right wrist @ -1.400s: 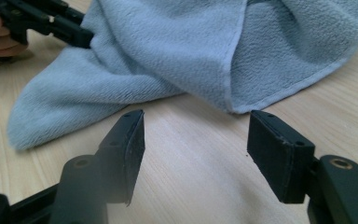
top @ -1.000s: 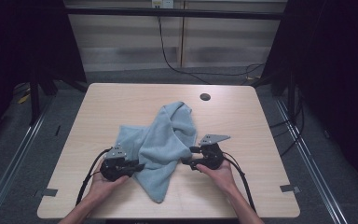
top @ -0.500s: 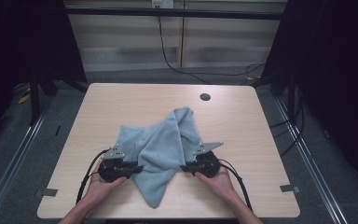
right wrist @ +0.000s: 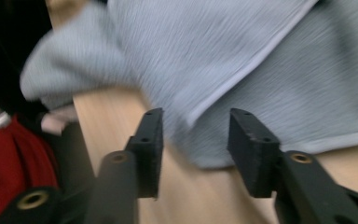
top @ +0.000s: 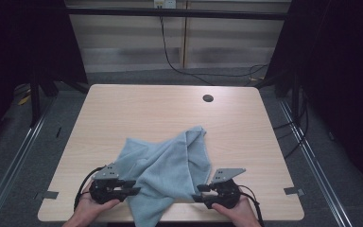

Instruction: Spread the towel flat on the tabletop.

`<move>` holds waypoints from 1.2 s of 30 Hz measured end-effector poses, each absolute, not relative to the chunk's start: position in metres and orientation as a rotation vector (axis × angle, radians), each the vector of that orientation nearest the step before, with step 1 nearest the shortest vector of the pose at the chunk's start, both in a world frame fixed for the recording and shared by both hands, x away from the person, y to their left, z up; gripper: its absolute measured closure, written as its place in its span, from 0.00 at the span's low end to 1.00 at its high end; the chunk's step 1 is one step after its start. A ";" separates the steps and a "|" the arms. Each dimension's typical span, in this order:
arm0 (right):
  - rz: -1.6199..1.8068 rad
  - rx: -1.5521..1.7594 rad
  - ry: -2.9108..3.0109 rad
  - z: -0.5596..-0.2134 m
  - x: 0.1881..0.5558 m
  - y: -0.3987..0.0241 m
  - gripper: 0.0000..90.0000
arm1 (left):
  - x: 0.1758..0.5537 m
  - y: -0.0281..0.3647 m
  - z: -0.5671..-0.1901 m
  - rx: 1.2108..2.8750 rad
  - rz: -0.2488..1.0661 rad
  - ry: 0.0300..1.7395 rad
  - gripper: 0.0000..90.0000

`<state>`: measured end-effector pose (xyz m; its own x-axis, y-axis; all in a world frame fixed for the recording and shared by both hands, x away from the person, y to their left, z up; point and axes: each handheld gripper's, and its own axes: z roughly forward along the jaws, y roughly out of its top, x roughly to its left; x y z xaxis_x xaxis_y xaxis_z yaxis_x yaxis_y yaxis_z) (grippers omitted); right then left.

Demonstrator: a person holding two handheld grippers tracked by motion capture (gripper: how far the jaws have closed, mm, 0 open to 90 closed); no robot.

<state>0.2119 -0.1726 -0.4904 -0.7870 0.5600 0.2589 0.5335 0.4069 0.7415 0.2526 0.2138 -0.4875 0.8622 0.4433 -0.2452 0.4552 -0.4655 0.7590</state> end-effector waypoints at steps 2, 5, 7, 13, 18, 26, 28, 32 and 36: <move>1.400 1.045 2.540 -0.482 0.219 -0.180 0.58 | 0.256 0.213 -0.481 2.092 -0.015 0.645 0.69; 1.418 1.084 2.453 -0.472 0.239 -0.191 0.58 | 0.264 0.207 -0.471 2.044 0.008 0.629 0.66; 1.389 1.108 2.425 -0.471 0.256 -0.194 0.58 | 0.272 0.201 -0.463 1.995 0.026 0.613 0.65; 1.352 1.136 2.404 -0.474 0.309 -0.186 0.51 | 0.322 0.168 -0.452 1.961 0.085 0.673 0.59; 1.294 1.153 2.424 -0.488 0.339 -0.167 0.44 | 0.355 0.137 -0.465 1.966 0.091 0.748 0.50; 1.275 1.188 2.448 -0.510 0.344 -0.155 0.33 | 0.372 0.108 -0.489 2.054 0.014 0.776 0.36; 1.253 1.176 2.442 -0.510 0.341 -0.153 0.33 | 0.371 0.106 -0.492 2.073 0.023 0.782 0.41; 1.190 1.142 2.442 -0.509 0.337 -0.148 0.38 | 0.366 0.112 -0.487 2.023 0.007 0.732 0.83; 1.231 1.134 2.462 -0.508 0.335 -0.152 0.67 | 0.366 0.126 -0.481 1.947 -0.008 0.745 0.91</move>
